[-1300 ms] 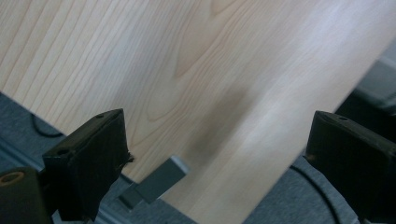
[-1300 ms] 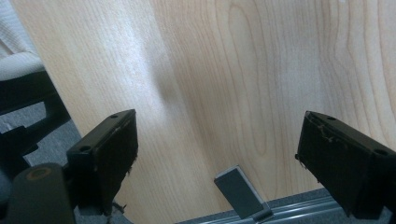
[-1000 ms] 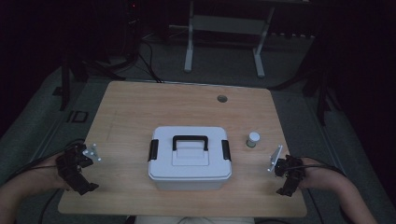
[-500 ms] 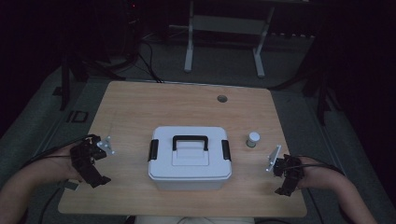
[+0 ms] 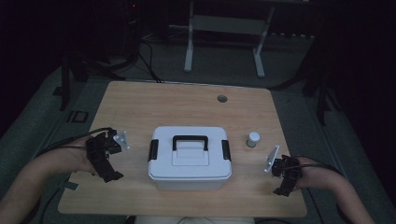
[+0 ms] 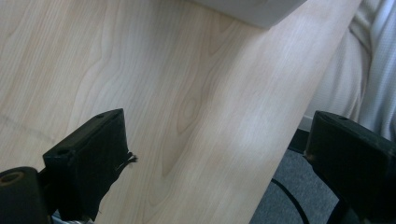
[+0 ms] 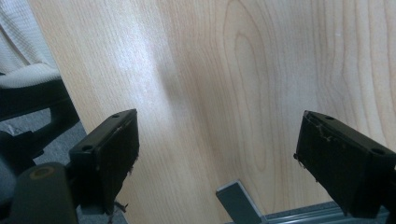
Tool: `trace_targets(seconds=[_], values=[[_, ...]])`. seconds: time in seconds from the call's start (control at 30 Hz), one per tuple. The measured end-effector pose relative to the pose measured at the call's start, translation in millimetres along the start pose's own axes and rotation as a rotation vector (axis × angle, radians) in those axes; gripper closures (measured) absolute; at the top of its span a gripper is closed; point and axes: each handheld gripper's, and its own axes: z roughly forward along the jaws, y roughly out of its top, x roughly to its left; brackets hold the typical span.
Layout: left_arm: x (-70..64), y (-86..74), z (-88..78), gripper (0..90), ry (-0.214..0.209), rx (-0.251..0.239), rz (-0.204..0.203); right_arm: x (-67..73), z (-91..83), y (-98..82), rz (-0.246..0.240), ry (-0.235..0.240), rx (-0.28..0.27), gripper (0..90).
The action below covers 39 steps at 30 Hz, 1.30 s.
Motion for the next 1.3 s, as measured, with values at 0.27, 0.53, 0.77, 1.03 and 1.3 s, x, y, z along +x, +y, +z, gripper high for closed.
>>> trace_targets(seconds=[0.27,0.53,0.77,1.03,1.3], values=[[-2.9,26.5,-6.0,5.6,-0.022,-0.007,0.046,0.4,2.6,0.5,-0.002,0.003,0.004,13.2],[-5.8,51.9,-12.9,5.6,-0.038,-0.025,0.095,0.9,1.4,-0.1,-0.002,0.000,-0.007,13.1],[-7.9,68.5,-14.5,5.6,-0.045,-0.015,0.128,2.7,-0.3,0.2,-0.009,-0.002,-0.012,13.2],[-9.4,92.5,-11.7,5.6,-0.042,0.005,0.177,3.4,0.2,0.1,-0.016,-0.005,-0.012,13.2],[-9.5,110.5,-12.2,5.6,-0.044,-0.009,0.203,3.9,2.3,-1.0,-0.012,0.002,-0.022,13.2]])
